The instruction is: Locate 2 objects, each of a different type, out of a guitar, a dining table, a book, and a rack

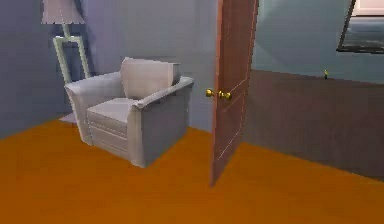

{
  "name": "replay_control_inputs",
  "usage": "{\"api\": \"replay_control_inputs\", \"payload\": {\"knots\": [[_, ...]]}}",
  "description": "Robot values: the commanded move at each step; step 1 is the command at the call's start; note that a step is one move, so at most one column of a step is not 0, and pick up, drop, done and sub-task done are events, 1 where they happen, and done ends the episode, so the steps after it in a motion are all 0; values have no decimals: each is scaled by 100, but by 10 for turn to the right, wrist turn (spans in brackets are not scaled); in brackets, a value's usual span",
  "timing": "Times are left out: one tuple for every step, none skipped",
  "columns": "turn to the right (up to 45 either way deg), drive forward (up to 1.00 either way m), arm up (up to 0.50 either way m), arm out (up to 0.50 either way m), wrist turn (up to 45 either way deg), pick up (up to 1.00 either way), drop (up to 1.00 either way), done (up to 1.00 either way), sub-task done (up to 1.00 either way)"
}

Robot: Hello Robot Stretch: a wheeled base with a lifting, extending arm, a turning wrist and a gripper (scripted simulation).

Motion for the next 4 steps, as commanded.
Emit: {"api": "replay_control_inputs", "payload": {"knots": [[-150,0,0,0,0,0,0,0,0],[0,10,0,0,0,0,0,0,0],[450,0,0,0,0,0,0,0,0],[210,0,0,0,0,0,0,0,0]]}}
